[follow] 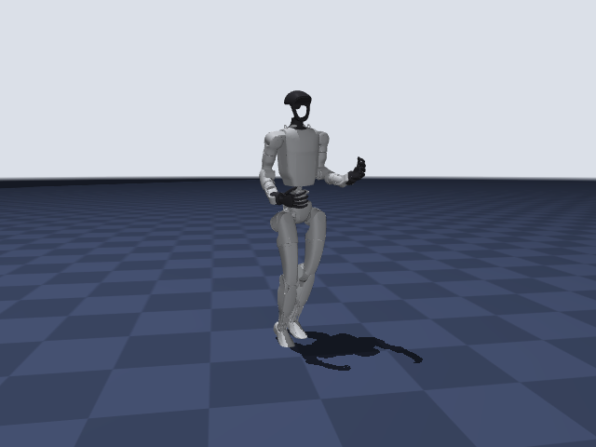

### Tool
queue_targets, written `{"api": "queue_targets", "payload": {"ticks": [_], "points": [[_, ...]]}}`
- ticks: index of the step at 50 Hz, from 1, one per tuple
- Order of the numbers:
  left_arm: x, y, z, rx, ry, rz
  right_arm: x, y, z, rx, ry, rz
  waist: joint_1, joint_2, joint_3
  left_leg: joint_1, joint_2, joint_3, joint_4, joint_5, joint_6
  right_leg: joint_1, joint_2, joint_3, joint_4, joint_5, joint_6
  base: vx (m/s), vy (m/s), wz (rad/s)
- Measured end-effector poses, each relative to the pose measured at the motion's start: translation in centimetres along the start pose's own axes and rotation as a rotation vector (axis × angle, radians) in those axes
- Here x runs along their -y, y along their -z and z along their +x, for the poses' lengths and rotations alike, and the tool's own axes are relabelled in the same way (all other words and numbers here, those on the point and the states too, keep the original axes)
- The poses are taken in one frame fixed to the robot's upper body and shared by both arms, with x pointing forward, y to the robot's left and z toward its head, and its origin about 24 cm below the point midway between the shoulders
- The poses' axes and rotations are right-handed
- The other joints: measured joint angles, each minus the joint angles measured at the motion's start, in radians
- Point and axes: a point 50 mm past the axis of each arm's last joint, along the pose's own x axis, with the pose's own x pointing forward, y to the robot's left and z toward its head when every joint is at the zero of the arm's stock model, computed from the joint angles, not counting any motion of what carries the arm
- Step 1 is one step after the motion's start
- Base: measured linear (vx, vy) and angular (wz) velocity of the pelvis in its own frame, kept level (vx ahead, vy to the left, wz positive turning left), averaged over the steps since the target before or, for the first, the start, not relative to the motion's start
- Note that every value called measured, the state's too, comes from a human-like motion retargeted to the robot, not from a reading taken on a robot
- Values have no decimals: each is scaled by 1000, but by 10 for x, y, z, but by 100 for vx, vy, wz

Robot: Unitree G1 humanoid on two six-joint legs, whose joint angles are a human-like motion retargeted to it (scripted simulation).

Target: Walk run

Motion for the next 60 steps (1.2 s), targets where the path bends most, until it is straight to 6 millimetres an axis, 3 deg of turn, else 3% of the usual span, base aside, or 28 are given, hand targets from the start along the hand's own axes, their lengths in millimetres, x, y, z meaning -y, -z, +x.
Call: {"api": "queue_targets", "payload": {"ticks": [2,5,7,8,10,12,13,15,18,20,22,25,27,30,32,35,37,38,39,43,45,50,52,55,57,60], "points": [[0,-12,9,18,72,92,0,4,-8,-15,21,11,-62,2,7,67,-4,-14,-30,111,-15,-42,-26,15,-183,-43,-30,99,-51,156],[-2,-22,13,13,124,191,-6,12,-12,-37,31,43,-127,0,11,175,28,7,-58,234,-28,-79,-2,204,-407,-152,-77,131,-73,87],[-1,-21,10,-11,140,197,-8,11,-10,-30,38,39,-127,-16,11,228,41,33,-22,277,-36,-79,-27,266,-447,-126,-40,106,-61,48],[1,-18,7,-27,149,184,-7,7,-8,-16,46,26,-149,-37,17,249,21,4,32,298,-37,-65,-58,246,-432,-27,4,119,-77,83],[-4,-12,-5,-75,143,172,-11,2,-1,13,34,0,-164,-64,5,229,0,-4,196,380,-68,-62,-72,193,-318,-37,-50,117,-86,41],[-11,3,-36,-186,122,182,-17,1,8,35,17,7,-151,-61,-17,142,14,70,436,477,-29,-60,-23,240,-166,-169,-71,121,-94,21],[-10,16,-50,-257,114,167,-11,-5,13,58,26,12,-132,-70,-24,75,35,85,558,509,-4,-46,-74,176,-140,-203,-58,106,-71,62],[1,42,-79,-373,24,89,-8,-9,25,64,-12,-3,-119,-83,-30,-41,39,147,716,385,73,10,-59,187,-150,-248,-59,90,-45,35],[9,55,-123,-450,-140,-35,-10,-20,42,86,-50,-94,-97,-84,-14,-170,-9,153,714,200,98,115,-53,131,-258,-201,-58,90,-31,-10],[10,56,-149,-511,-209,-59,-10,-28,50,113,-48,-146,-59,-100,4,-241,-64,169,600,113,86,184,-48,134,-339,-125,-33,78,-23,-24],[2,50,-169,-566,-239,-15,-13,-37,58,147,-72,-179,1,-111,32,-280,-81,189,403,73,31,242,-7,151,-400,-47,-18,69,-32,-65],[-12,38,-185,-627,-240,82,-19,-49,69,201,-129,-191,66,-79,78,-290,-64,215,72,58,-46,340,75,110,-458,7,-2,71,-36,-21],[-20,33,-187,-646,-225,128,-21,-57,75,231,-169,-190,83,-59,102,-278,-66,288,-99,51,-59,409,130,78,-478,0,-15,80,-36,38],[-30,28,-181,-644,-210,173,-26,-67,84,266,-232,-188,73,-48,111,-250,-68,445,-208,76,-58,495,197,26,-462,-13,-30,92,-47,52],[-32,31,-170,-620,-206,170,-26,-68,91,269,-259,-174,111,-98,98,-249,-16,487,-140,154,98,520,185,32,-398,67,-15,102,-103,-42],[-25,44,-151,-570,-223,116,-21,-56,94,220,-272,-126,112,-130,53,-229,5,395,12,-86,98,461,185,-59,-164,354,57,120,-62,28],[-22,50,-132,-490,-283,54,-28,-39,95,156,-294,-123,65,-66,40,-264,66,314,114,-116,98,340,252,51,77,427,122,96,33,74],[-19,52,-117,-435,-290,18,-33,-34,97,140,-292,-133,70,-27,49,-251,110,333,142,-132,98,281,270,120,196,366,142,74,33,34],[-15,53,-104,-391,-284,-9,-35,-29,96,122,-276,-140,87,1,50,-223,126,331,140,-145,98,246,266,144,247,311,118,69,26,22],[-4,47,-68,-294,-191,-17,-25,-15,73,69,-165,-156,98,61,54,-97,72,188,23,-91,98,136,104,59,235,117,-97,63,10,182],[-3,41,-52,-266,-100,24,-18,-10,58,53,-112,-141,74,84,53,-74,45,82,-4,-46,98,74,20,23,175,30,-162,52,0,290],[-6,22,-23,-218,104,152,-14,2,28,13,3,-141,-107,90,19,-19,-44,-181,-28,-6,98,-16,55,229,-196,16,-85,63,-16,361],[-8,16,-13,-200,151,200,-14,1,24,25,43,-166,-141,59,21,12,-83,-246,-21,-17,98,-39,19,287,-331,25,-49,56,-34,273],[-12,13,-7,-196,187,266,-18,1,26,30,54,-203,-150,8,37,67,-132,-318,6,-22,98,-63,19,384,-481,-20,-42,63,-33,182],[-14,17,-13,-217,175,285,-21,0,32,13,9,-237,-149,-19,52,113,-157,-330,38,-5,98,-49,22,440,-539,-34,57,75,-25,118],[-13,28,-35,-281,122,255,-24,-7,44,-5,-91,-317,-129,-46,54,176,-187,-291,80,80,98,-1,44,504,-522,30,49,82,-11,74]]}}
